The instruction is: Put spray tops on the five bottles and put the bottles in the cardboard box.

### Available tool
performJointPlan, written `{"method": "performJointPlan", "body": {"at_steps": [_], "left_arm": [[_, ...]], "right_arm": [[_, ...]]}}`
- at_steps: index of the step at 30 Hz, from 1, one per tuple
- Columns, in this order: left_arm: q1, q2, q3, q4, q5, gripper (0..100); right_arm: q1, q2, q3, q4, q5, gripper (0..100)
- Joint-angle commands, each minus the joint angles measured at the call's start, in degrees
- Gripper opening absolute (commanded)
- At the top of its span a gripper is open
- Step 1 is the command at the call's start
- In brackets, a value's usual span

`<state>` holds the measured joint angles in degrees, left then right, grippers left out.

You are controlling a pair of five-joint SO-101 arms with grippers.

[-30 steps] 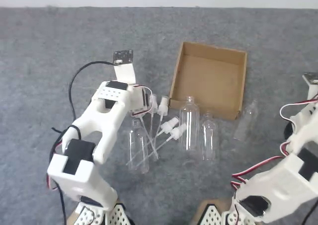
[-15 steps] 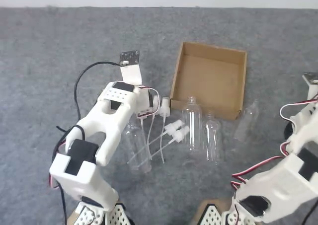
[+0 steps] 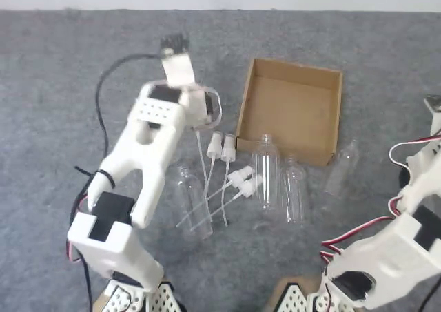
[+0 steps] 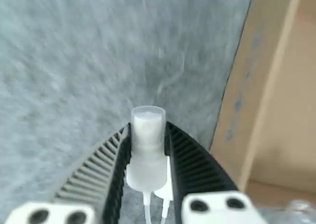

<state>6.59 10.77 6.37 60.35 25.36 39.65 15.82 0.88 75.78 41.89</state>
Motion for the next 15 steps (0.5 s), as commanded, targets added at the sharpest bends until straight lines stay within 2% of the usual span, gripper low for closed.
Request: {"method": "performJointPlan", "body": {"at_steps": [1, 9, 15], "left_arm": [[-2.5, -1.4, -15.1, 8.3, 0.4, 3], [-8.1, -1.4, -45.1, 26.3, 0.1, 1], [-9.1, -1.4, -70.5, 40.0, -3.2, 1]], "right_arm": [[-0.4, -1.3, -4.6, 0.0, -0.5, 6.9], [-6.7, -2.2, -17.5, 9.9, -1.8, 6.9], [-19.6, -12.8, -24.2, 16.4, -12.1, 6.9]]}}
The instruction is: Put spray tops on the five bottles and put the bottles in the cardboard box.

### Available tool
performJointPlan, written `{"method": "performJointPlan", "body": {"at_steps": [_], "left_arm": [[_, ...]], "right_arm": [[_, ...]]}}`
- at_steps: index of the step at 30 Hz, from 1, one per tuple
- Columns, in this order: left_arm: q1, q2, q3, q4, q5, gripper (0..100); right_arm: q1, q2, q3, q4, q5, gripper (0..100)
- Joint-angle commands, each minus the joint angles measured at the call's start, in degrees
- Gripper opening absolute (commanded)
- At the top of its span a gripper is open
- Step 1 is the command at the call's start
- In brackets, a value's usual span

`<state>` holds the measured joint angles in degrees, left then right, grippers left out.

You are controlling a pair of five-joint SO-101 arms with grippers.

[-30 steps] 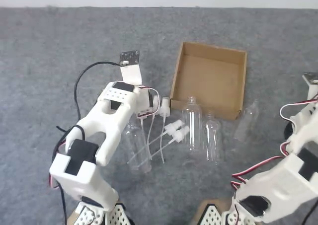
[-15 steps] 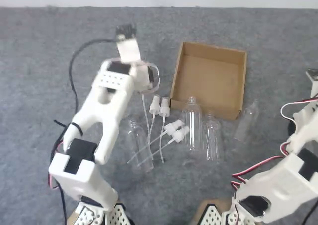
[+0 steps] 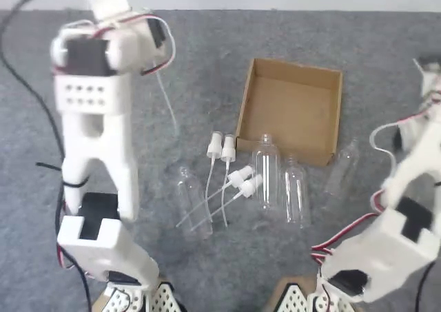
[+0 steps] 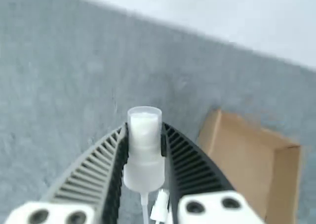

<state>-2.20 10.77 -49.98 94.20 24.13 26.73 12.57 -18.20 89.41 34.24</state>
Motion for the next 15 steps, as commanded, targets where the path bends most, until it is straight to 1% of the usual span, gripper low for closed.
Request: {"method": "performJointPlan", "body": {"at_steps": [1, 4, 8, 11, 15], "left_arm": [[-0.4, -1.4, -17.4, 6.8, -2.2, 1], [-2.1, -3.1, -22.6, 6.5, -4.1, 1], [-2.5, -9.1, -22.4, 6.5, -4.7, 1], [-2.5, -16.2, -18.9, 6.5, -4.7, 1], [-2.4, -28.4, -8.6, 6.5, -4.8, 1]], "right_arm": [[-9.5, -11.9, -5.0, 3.4, -6.1, 6.9], [-18.2, -18.5, -3.9, 3.6, -11.3, 6.9], [-30.3, -26.6, -1.3, 2.4, -16.5, 6.8], [-39.6, -32.4, 2.5, -0.3, -19.5, 3.4], [-51.0, -40.2, 10.7, -5.4, -22.2, 2.2]]}}
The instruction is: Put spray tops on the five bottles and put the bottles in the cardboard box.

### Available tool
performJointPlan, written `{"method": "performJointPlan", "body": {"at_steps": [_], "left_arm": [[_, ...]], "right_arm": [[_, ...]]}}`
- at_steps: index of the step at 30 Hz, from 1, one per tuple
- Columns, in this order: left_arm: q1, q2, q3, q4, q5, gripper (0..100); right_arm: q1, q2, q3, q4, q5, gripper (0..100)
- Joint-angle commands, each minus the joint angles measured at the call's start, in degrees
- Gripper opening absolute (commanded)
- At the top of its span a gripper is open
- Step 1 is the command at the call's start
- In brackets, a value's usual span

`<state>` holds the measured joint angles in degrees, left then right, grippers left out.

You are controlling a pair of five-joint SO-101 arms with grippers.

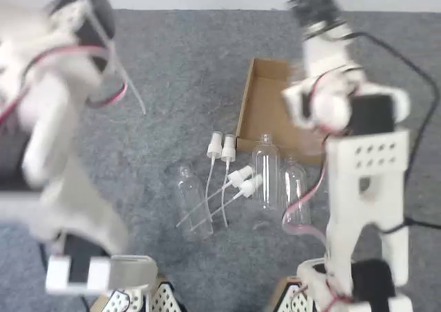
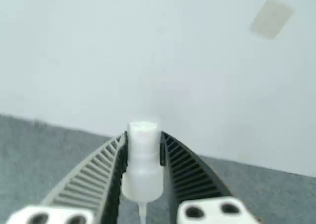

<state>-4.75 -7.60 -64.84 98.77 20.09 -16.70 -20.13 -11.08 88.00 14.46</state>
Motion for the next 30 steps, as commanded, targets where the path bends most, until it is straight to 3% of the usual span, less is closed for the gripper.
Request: {"method": "performJointPlan", "body": {"at_steps": [1, 6, 13, 19, 24, 30], "left_arm": [[0.2, -12.7, 9.7, 1.8, -1.6, 1], [0.2, -24.9, 26.9, -0.6, -4.2, 1], [0.3, -34.5, 38.5, -12.1, -3.9, 1], [0.3, -34.0, 48.4, -22.8, 4.7, 1], [0.3, -33.9, 54.5, -27.9, 6.4, 1], [0.3, -35.8, 56.7, -25.1, 6.4, 1]], "right_arm": [[-10.0, -9.5, 6.5, -5.8, -2.8, 2.1], [-19.2, -21.3, 23.9, -19.0, -3.5, 1.8], [-28.7, -32.6, 46.1, -32.8, -3.5, 1.7], [-36.5, -31.2, 53.7, -39.4, -3.3, 1.6], [-37.9, -32.5, 57.2, -41.2, -3.0, 1.7], [-37.6, -36.5, 59.9, -44.9, -3.2, 1.7]]}}
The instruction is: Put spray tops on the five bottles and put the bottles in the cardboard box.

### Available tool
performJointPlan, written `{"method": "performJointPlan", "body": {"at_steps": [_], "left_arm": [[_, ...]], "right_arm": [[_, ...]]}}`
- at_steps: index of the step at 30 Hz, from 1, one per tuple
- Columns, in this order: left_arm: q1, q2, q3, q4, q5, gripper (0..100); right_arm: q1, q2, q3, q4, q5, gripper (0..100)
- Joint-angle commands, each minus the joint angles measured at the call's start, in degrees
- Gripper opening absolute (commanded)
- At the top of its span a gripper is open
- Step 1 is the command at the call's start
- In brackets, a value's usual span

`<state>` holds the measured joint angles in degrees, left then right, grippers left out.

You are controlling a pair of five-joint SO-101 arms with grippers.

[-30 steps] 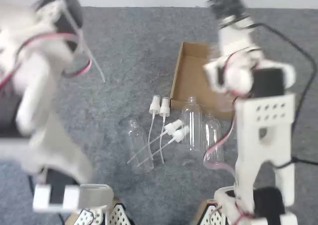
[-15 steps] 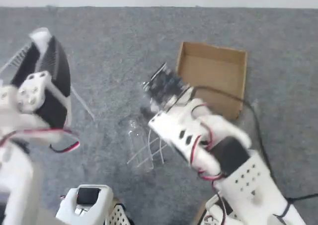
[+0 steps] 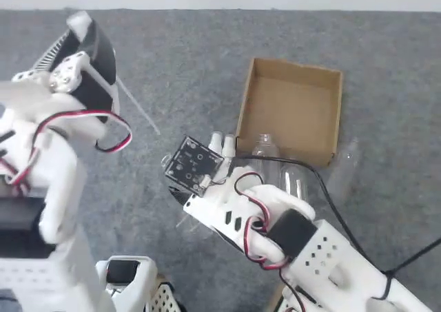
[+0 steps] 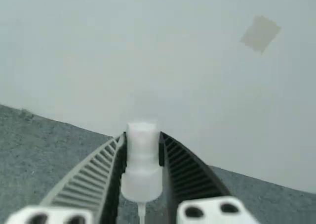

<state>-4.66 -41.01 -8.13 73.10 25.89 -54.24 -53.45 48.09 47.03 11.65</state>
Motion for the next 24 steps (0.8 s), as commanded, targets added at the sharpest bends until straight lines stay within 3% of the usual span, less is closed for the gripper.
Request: {"method": "performJointPlan", "body": {"at_steps": [1, 7, 24], "left_arm": [[0.2, -3.3, -0.1, 1.4, 0.5, 1], [0.2, -5.6, 2.8, 2.2, 0.4, 1], [4.5, -5.7, 16.3, 0.4, -1.9, 1]], "right_arm": [[0.0, -3.6, 1.8, -6.1, -0.4, 1.6], [0.3, -4.8, 8.8, -16.8, -0.6, 0.6], [0.6, -5.2, 9.0, -16.6, -0.7, 0.6]]}}
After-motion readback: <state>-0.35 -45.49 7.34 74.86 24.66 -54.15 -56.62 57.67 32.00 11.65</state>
